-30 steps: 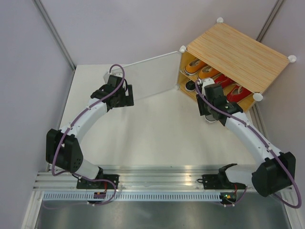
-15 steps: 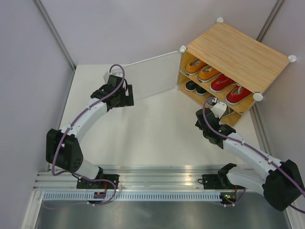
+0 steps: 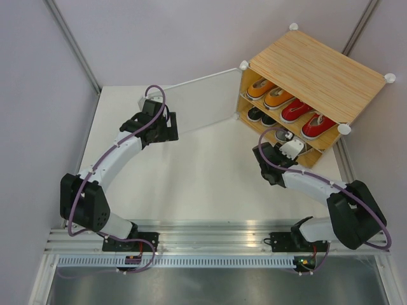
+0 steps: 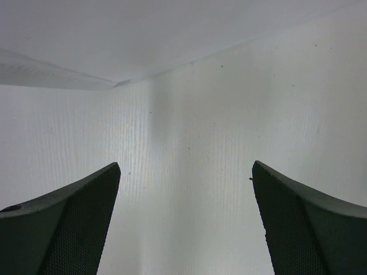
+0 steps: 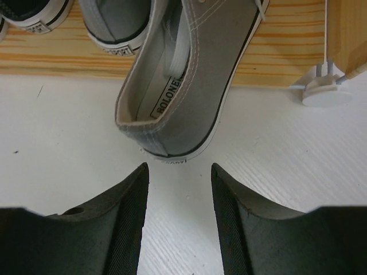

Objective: Place and organize the shoes in the shoe cabinet

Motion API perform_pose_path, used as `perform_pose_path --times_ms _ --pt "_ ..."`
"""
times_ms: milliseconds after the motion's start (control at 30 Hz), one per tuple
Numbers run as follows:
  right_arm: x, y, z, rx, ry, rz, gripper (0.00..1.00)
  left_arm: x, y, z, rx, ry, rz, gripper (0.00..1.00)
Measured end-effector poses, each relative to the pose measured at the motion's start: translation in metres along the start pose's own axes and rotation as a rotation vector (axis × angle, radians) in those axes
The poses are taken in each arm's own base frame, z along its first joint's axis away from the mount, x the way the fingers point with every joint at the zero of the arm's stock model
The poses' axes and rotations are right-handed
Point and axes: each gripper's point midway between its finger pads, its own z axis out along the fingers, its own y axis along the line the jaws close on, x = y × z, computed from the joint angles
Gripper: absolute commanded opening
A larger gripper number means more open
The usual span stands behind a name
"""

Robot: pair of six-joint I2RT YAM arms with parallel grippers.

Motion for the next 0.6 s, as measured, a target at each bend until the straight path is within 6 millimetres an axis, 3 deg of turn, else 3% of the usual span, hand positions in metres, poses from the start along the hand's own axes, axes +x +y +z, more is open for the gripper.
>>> perform_pose_path --times_ms 300,600 --pt "-0.025 -0.008 0.031 0.059 -0.069 0.041 0.28 -0.002 0.000 -0.003 0.003 -0.008 -0.002 0.98" --pt "-0.042 -0.018 0.046 0.073 -0.082 0.008 0.23 -0.002 0.000 -0.003 0.003 -0.008 -0.002 0.98"
